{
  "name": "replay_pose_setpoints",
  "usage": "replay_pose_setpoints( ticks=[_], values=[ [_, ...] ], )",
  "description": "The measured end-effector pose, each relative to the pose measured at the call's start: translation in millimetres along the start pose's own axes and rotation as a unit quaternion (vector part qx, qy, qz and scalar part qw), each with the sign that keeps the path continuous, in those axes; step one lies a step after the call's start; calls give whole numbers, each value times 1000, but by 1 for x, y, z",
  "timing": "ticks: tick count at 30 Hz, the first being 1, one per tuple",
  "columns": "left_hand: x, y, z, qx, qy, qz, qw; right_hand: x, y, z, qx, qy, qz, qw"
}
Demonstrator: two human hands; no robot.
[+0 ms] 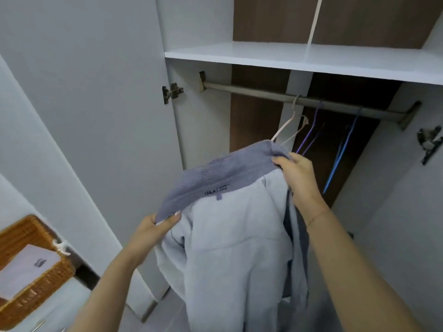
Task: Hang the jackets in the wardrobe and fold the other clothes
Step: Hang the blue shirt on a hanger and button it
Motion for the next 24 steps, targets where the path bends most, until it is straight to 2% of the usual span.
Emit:
replay_pose_setpoints(
  ticks=[2,4,7,10,11,12,13,15,17,19,24],
  values=[
    [12,-15,-25,18,54,32,998,21,-17,-20,-112,27,3,993],
    [28,-22,-56,27,91,84,992,39,-29,-34,-143,74,-2,987],
    [54,-18,-97,7,130,203,970,66,-26,-45,-180,117,-9,977],
    [92,-8,-125,-60,152,199,966,90,-9,-44,-360,124,59,923],
    [108,-4,-132,-83,153,185,967,100,-4,-43,-375,126,78,915],
    [123,0,-139,-100,150,173,968,112,2,-39,-349,122,86,925],
    [139,3,-146,-113,146,168,968,126,6,-34,-276,116,70,952],
    [174,8,-154,-119,124,180,969,159,17,-20,-107,94,-18,990],
    [202,15,-158,-102,102,197,970,200,25,-14,-32,86,-87,992],
    [235,20,-164,-70,97,210,970,242,36,-9,-20,97,-129,987],
    [315,35,-178,79,161,221,959,321,49,-13,34,101,-219,970]
  ],
)
Point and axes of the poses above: each hand's wrist, its own x-axis towards the middle knuckle, its own y-axis out of the palm, z = x × y, the point moved 1 cm from there along x, towards the middle knuckle, and after that the axes turned 10 degrees about x, right-handed, at the moved point
